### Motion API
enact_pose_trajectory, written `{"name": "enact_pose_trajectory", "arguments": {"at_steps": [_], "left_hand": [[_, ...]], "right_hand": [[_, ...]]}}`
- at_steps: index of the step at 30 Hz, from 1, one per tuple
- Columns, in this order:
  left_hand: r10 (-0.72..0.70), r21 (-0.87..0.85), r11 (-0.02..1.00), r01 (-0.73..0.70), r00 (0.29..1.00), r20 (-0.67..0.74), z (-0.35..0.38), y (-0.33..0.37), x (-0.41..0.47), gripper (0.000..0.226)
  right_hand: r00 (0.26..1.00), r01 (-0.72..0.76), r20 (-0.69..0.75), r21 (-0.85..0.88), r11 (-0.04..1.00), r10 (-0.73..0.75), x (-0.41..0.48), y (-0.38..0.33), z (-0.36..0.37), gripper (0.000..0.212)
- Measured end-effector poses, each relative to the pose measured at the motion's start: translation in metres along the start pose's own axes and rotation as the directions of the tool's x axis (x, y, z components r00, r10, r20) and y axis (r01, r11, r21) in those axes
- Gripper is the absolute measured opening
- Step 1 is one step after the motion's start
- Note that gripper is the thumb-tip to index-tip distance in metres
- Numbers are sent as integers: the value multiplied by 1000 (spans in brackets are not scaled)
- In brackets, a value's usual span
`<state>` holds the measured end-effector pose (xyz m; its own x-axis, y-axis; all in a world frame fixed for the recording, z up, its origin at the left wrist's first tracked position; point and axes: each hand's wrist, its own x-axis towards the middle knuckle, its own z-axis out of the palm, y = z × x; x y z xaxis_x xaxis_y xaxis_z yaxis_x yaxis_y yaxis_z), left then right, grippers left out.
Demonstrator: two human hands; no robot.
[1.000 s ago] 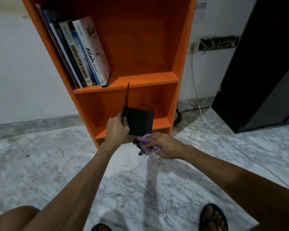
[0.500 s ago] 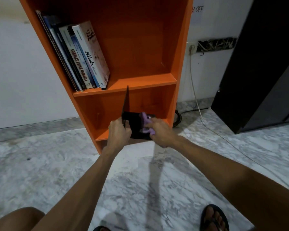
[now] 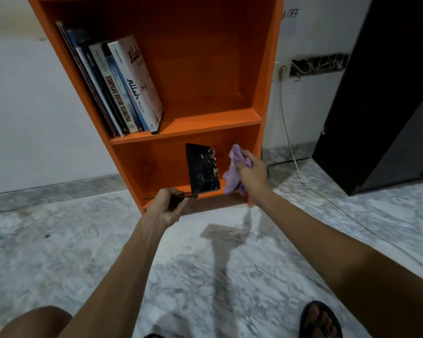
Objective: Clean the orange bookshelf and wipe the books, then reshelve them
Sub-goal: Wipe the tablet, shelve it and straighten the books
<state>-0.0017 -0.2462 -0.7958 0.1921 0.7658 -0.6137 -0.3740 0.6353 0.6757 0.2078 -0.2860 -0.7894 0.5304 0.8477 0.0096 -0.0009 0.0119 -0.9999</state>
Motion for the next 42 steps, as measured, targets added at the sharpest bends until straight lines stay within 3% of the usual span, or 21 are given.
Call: {"name": "enact_pose_trajectory", "arguments": {"at_steps": [5,9,11,14,16,18,23,27,29,32,35,37,39,42], "left_hand": [[-111,-97,988,120,989,98,12,-3,4,18],[-131,-238,960,146,988,76,-2,11,7,31],[-129,-250,958,140,990,61,-9,14,3,23],[-164,-243,953,178,983,76,-15,16,3,23],[-197,-229,951,208,978,72,-15,15,3,27],[-212,-223,948,228,973,93,-11,11,3,29],[-166,-340,917,206,976,144,12,15,-10,23],[-142,-436,887,151,988,54,13,22,-15,21],[-152,-426,890,160,987,53,12,25,-15,19],[-122,-367,918,149,988,95,4,25,-8,25],[-158,-317,931,181,983,96,-2,19,-2,24],[-175,-248,949,192,980,92,3,13,2,27],[-184,-187,963,194,980,72,10,7,4,27],[-188,-215,956,201,979,81,12,9,2,20]], "right_hand": [[946,308,154,-163,937,-284,-30,-16,47,47],[853,455,376,-198,868,-362,-61,-7,42,39],[868,404,396,-210,891,-300,-65,-3,30,33],[966,224,154,-113,968,-205,-47,1,16,34],[985,169,-8,-104,980,-171,-23,2,14,30],[980,186,-40,-145,972,-193,-5,-1,20,31],[924,379,152,-235,895,-351,-28,-2,48,37],[887,376,377,-248,893,-268,-68,18,39,26],[927,290,307,-216,932,-217,-67,21,30,26],[987,153,47,-60,986,-151,-44,10,18,43],[979,180,-82,-54,982,-184,-13,-16,20,38],[975,215,-36,-125,969,-221,0,-33,31,30],[953,302,93,-204,931,-288,0,-44,46,37],[885,433,292,-236,870,-362,-24,-52,60,36]]}}
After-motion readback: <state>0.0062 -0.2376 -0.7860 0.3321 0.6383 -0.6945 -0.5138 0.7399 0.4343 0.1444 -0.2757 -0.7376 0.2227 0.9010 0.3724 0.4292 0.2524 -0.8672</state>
